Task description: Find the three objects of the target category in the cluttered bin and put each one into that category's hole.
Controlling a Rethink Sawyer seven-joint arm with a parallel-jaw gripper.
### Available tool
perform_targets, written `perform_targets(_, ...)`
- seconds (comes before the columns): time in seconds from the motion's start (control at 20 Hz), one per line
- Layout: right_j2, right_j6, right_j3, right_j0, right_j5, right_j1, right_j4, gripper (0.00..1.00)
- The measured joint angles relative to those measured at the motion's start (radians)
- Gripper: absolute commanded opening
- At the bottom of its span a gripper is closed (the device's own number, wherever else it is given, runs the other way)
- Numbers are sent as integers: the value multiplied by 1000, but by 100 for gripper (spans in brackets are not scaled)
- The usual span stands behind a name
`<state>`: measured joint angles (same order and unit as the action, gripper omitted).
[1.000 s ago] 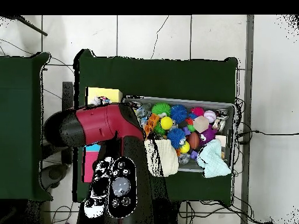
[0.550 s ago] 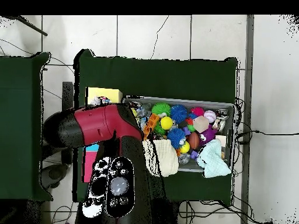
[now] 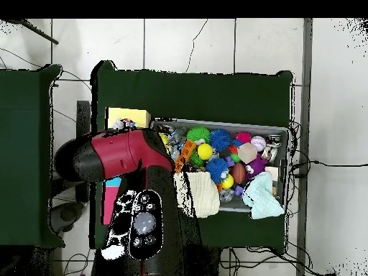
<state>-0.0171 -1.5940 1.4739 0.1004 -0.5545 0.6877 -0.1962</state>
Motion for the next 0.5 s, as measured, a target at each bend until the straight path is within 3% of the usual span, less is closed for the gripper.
perform_targets(0.5, 0, 0, 0, 0, 4, -20, -4, 0)
